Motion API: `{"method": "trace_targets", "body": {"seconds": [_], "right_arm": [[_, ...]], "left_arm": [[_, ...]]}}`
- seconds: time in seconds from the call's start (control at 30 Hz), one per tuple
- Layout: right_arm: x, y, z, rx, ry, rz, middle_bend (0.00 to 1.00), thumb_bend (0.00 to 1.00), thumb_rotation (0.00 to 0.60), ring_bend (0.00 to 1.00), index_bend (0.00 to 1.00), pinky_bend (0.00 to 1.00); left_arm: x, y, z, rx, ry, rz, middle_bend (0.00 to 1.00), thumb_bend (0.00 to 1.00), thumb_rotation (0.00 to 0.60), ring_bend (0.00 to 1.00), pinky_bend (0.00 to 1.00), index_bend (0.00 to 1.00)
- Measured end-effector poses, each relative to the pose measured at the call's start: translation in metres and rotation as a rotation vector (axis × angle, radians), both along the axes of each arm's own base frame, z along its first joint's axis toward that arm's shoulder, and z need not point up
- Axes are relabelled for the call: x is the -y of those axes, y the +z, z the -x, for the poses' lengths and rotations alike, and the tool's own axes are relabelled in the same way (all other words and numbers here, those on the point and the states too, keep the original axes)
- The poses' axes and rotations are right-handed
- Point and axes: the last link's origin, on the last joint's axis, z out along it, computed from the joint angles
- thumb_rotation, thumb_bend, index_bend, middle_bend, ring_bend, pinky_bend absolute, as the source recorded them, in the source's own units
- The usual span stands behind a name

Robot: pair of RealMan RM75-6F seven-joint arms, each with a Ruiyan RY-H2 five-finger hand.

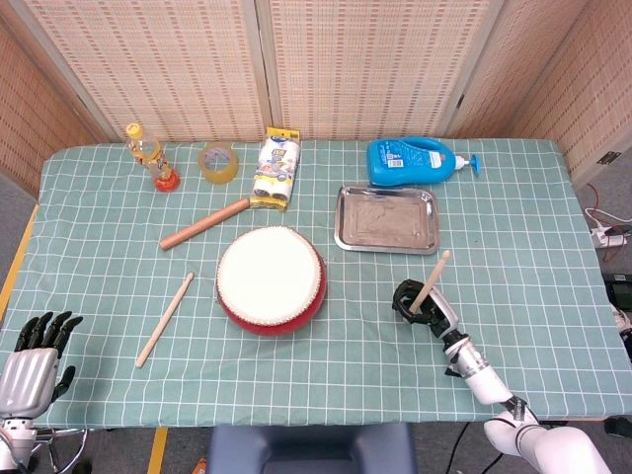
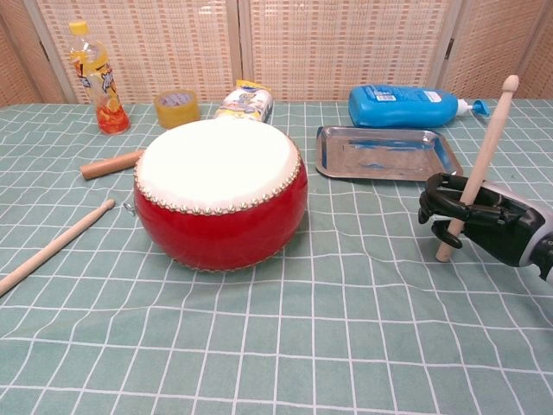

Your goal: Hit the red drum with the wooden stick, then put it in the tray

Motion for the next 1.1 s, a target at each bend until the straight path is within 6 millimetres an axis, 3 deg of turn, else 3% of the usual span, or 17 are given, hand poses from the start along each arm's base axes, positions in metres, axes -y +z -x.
{"method": "trace_targets", "body": {"seconds": [0.3,0.47,0.6,0.7,0.93,1.1], "right_arm": [[-0.0006,0.0044,-0.0024,0.034,0.006,0.028,0.63,0.43,0.600,0.53,0.61,0.83],[-0.0007,0.0038,-0.0021,0.027,0.006,0.027,0.63,0.14,0.600,0.53,0.58,0.83],[-0.0011,0.0029,-0.0023,0.011,0.015,0.022,0.63,0.01,0.577,0.54,0.58,0.83],[-0.0012,0.0029,-0.0022,0.010,0.015,0.020,0.64,0.00,0.574,0.57,0.60,0.85],[-0.0007,0.0028,-0.0003,-0.010,0.006,0.027,0.81,0.00,0.586,0.74,0.78,0.94],[-0.0002,0.0022,0.0008,-0.024,-0.004,0.036,0.86,0.00,0.589,0.82,0.81,1.00]], "left_arm": [[-0.0004,-0.0014,0.0008,0.005,0.003,0.010,0.09,0.32,0.600,0.00,0.03,0.17],[-0.0002,-0.0018,0.0015,0.012,0.011,0.020,0.09,0.32,0.600,0.00,0.03,0.17],[-0.0004,-0.0021,0.0013,0.015,0.014,0.027,0.09,0.32,0.600,0.00,0.03,0.17],[-0.0007,-0.0023,0.0009,0.014,0.013,0.029,0.09,0.32,0.600,0.00,0.02,0.17],[-0.0017,-0.0034,-0.0001,0.011,0.008,0.031,0.09,0.32,0.600,0.00,0.02,0.17],[-0.0019,-0.0039,0.0000,0.011,0.008,0.033,0.09,0.32,0.600,0.00,0.02,0.17]]}}
